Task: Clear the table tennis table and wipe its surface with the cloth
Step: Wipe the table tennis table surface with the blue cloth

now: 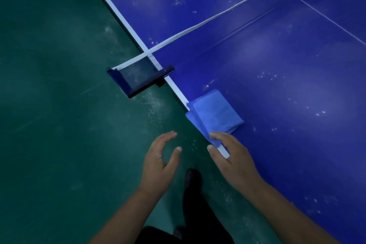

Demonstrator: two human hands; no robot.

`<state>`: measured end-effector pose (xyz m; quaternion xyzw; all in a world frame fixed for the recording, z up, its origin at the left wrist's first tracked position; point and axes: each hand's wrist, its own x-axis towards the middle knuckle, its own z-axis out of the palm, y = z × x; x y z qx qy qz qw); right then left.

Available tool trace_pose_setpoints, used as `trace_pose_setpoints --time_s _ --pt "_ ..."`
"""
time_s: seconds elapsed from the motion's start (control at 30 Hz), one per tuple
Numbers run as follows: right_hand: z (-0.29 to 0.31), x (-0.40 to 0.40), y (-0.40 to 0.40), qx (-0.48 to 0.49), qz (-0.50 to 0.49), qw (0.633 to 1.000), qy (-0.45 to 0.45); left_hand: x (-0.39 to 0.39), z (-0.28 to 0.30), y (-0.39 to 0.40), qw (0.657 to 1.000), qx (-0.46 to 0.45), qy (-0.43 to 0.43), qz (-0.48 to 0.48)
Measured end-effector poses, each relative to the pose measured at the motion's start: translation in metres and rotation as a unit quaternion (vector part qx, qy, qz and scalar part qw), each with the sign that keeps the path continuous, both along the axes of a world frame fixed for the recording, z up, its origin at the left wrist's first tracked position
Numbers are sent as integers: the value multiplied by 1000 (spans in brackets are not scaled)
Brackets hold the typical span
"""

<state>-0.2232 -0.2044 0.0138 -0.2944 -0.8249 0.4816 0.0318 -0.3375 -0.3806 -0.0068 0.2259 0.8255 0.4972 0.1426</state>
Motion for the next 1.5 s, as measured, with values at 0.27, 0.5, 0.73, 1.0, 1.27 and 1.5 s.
trace_pose_setpoints --time_s 0.27,0.5,0.73,1.0,1.27,1.5 --pt "-97 -95 53 309 81 942 -106 -122 -57 81 982 -59 125 -128" --pt "-116 -77 62 376 55 902 -203 -192 -112 110 916 -226 237 -233" --pt "-121 -90 171 342 -165 880 -285 -209 -123 104 875 -278 285 -276" --pt "-127 -155 124 427 105 881 -175 -216 -115 98 887 -250 296 -250" --pt "-117 -190 272 371 -120 880 -271 -215 -108 95 898 -225 321 -198" --pt "-122 -190 115 434 226 864 -118 -214 -102 85 904 -244 311 -163"
